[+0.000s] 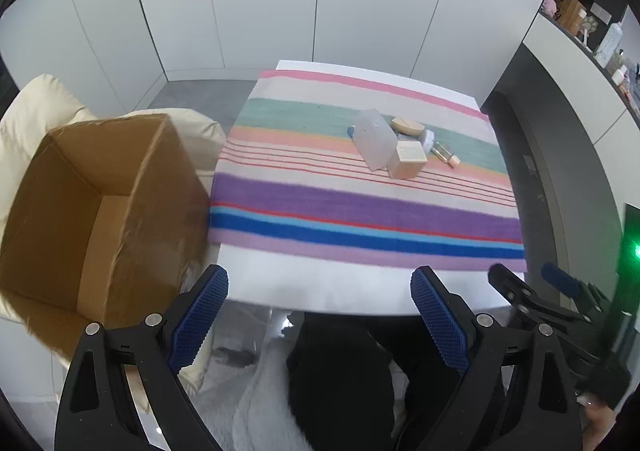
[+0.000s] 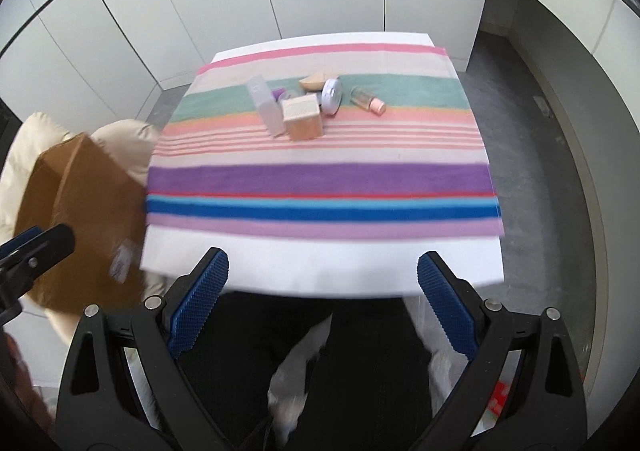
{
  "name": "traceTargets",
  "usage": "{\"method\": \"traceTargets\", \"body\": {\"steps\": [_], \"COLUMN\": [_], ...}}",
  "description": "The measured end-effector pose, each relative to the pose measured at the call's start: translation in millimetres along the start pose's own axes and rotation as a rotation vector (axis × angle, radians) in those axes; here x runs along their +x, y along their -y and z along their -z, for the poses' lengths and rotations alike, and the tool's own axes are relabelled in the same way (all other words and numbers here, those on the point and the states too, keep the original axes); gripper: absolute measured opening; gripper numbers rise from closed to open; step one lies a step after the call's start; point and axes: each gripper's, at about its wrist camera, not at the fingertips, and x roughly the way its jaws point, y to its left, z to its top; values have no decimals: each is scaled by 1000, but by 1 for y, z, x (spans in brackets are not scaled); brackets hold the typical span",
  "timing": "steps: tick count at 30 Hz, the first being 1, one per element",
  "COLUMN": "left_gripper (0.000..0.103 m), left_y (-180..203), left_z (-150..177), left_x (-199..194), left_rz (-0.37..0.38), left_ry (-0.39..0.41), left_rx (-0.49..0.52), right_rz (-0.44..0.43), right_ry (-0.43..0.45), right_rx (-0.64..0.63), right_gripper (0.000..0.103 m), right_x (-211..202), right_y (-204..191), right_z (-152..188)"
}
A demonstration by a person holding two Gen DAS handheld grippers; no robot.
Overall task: Organize objects
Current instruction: 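Withdraw both tools from the box back over the striped cloth, then grasp the cream cosmetic box with the right tool while the left tool grasps the clear plastic box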
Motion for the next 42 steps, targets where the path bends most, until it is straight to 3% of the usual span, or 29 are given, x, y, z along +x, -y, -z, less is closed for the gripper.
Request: {"method": "traceTargets", "body": {"steps": [6,14,20,29,30,31,32,34,38,42], "left_gripper": [94,94,94,94,94,94,94,94,94,96], "left_y": [2,-3,2,7,8,8,9,12,24,40], "left_z": [-31,-75,-91,-95,-95,-95,-96,-98,-106,-122], "left_x": [53,120,144,158,159,160,161,163,173,194], "left_rz": [-14,1,-1,18,23,27,33,45,112,276], "left_ry": [12,8,9,-14,-19,-23,-26,-30,-27,-7], "left_rx": [6,-38,-33,-31,-34,-35,-34,-25,41,146], "right_rz": [52,14,42,61,62,66,62,55,43,8], "right_ry": [20,91,156,132,125,114,102,95,131,155], "right_rx": [-61,-98,-70,-59,-58,-55,-54,-54,-63,-49], "right_gripper": [97,96,94,89,83,65,53,54,54,54], "right_x": [72,162,188,221,225,231,236,240,228,208], "right_y": [1,-8,-17,-33,-34,-35,-35,-38,-35,-17], "right_z": [-39,-86,-107,-122,-121,-121,-121,-120,-113,-104]}}
